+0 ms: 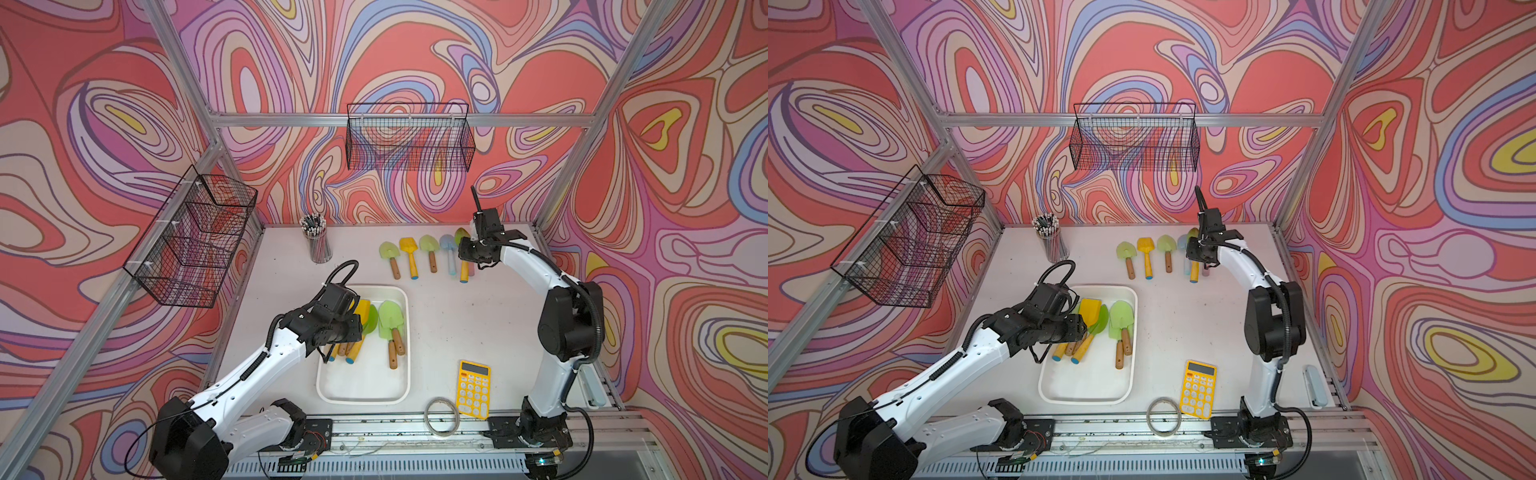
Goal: Take the shovel out of the storage box
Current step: Place the shovel at the center of the board.
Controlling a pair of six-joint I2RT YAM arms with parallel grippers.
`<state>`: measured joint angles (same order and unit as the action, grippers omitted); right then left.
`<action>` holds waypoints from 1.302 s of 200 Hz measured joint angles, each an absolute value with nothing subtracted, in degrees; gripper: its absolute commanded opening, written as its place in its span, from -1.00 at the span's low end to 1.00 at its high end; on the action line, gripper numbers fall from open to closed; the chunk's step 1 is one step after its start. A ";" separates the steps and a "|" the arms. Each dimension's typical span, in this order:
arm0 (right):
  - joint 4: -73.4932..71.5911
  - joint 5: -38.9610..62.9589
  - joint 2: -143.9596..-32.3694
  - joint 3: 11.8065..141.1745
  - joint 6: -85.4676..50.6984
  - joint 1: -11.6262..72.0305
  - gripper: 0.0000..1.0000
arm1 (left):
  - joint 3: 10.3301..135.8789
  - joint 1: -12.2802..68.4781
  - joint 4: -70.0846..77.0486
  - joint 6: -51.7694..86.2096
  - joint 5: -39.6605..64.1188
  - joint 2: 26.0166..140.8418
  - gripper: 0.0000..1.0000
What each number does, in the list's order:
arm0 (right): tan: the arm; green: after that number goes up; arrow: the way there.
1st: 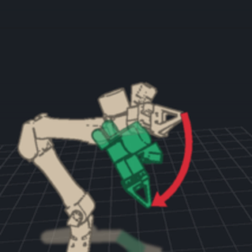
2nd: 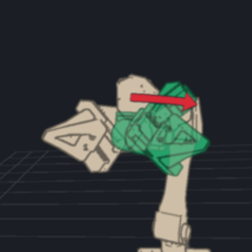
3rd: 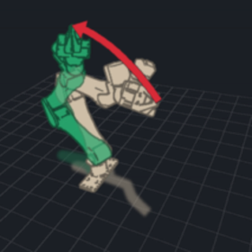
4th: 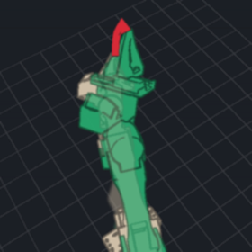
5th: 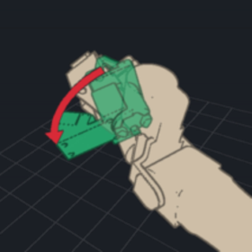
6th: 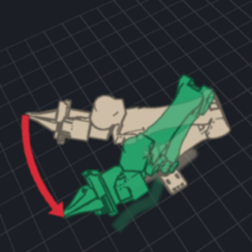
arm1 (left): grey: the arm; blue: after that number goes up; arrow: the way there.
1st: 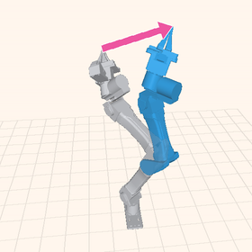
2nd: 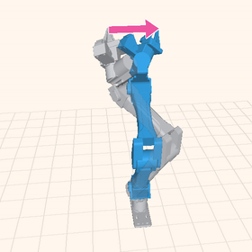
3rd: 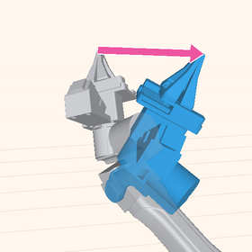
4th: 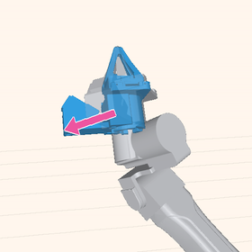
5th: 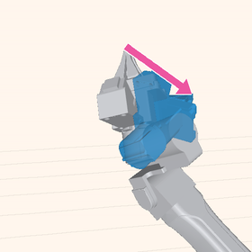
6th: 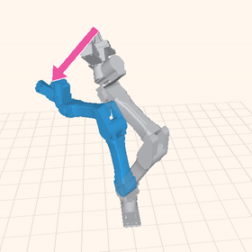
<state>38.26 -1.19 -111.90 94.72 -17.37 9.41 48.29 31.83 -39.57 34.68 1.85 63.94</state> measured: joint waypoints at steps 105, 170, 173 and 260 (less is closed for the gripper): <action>45.82 -8.99 -138.37 122.17 -12.47 -2.22 -0.83 | 44.05 31.83 -39.59 34.76 1.65 61.28 0.06; 48.36 -6.81 -143.74 128.75 -12.27 -2.20 -0.82 | 43.72 31.83 -39.62 35.00 1.63 59.92 0.06; 48.36 -6.74 -143.87 128.95 -12.27 -2.17 -0.82 | 43.72 31.83 -39.62 35.05 1.63 59.92 0.06; 48.73 -5.15 -147.81 134.28 -12.34 -2.17 -0.61 | 43.72 31.83 -39.62 35.20 1.89 60.29 0.07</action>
<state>48.73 -5.15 -147.81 134.28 -12.34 -2.17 43.72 31.83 -39.62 35.20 1.89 60.29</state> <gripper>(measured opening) 0.190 0.535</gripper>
